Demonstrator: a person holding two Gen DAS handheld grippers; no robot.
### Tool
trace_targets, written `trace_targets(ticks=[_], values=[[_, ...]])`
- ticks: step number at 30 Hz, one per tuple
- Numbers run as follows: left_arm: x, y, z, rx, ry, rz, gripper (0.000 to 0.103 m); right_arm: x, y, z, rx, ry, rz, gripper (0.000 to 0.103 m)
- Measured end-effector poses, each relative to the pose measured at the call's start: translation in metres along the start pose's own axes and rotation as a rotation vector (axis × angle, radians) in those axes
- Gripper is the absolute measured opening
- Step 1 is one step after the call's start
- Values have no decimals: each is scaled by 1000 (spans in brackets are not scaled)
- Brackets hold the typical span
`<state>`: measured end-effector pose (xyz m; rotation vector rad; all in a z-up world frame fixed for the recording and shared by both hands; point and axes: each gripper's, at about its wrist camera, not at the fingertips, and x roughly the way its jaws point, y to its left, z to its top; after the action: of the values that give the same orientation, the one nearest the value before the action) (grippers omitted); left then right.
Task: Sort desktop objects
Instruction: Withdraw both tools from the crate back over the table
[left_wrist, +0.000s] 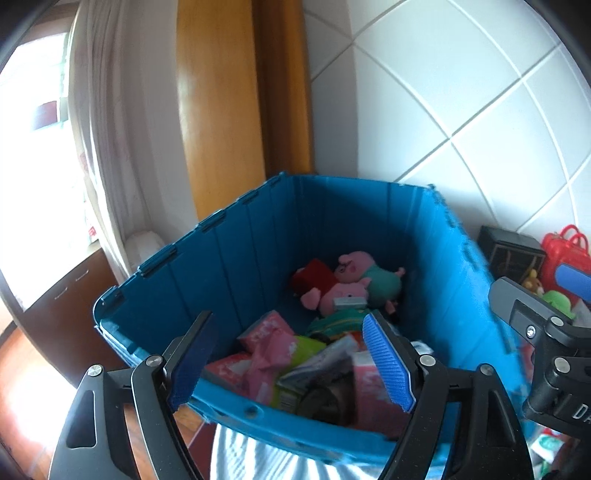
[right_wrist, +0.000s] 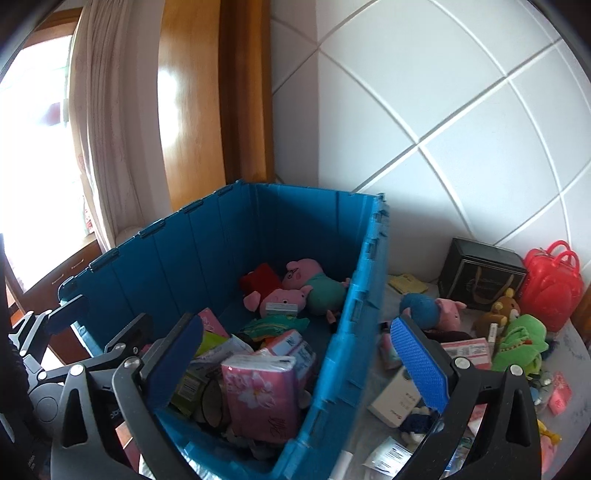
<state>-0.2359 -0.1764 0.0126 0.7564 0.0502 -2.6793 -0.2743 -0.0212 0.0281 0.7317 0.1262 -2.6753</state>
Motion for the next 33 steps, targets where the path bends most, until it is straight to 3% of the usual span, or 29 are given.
trace_targets(ticks=[6, 13, 20, 27, 33], values=[[-51, -71, -12, 58, -45, -82, 83, -61, -74, -29, 65, -19, -83, 103], [-89, -175, -46, 144, -12, -211, 83, -124, -177, -78, 148, 4, -221, 103], [-89, -260, -116, 228, 127, -278, 83, -140, -272, -162, 253, 154, -320, 103], [-60, -321, -213, 328, 334, -281, 83, -130, -327, -259, 343, 347, -363, 103], [-50, -358, -280, 385, 423, -334, 83, -114, -347, -330, 400, 449, -376, 103]])
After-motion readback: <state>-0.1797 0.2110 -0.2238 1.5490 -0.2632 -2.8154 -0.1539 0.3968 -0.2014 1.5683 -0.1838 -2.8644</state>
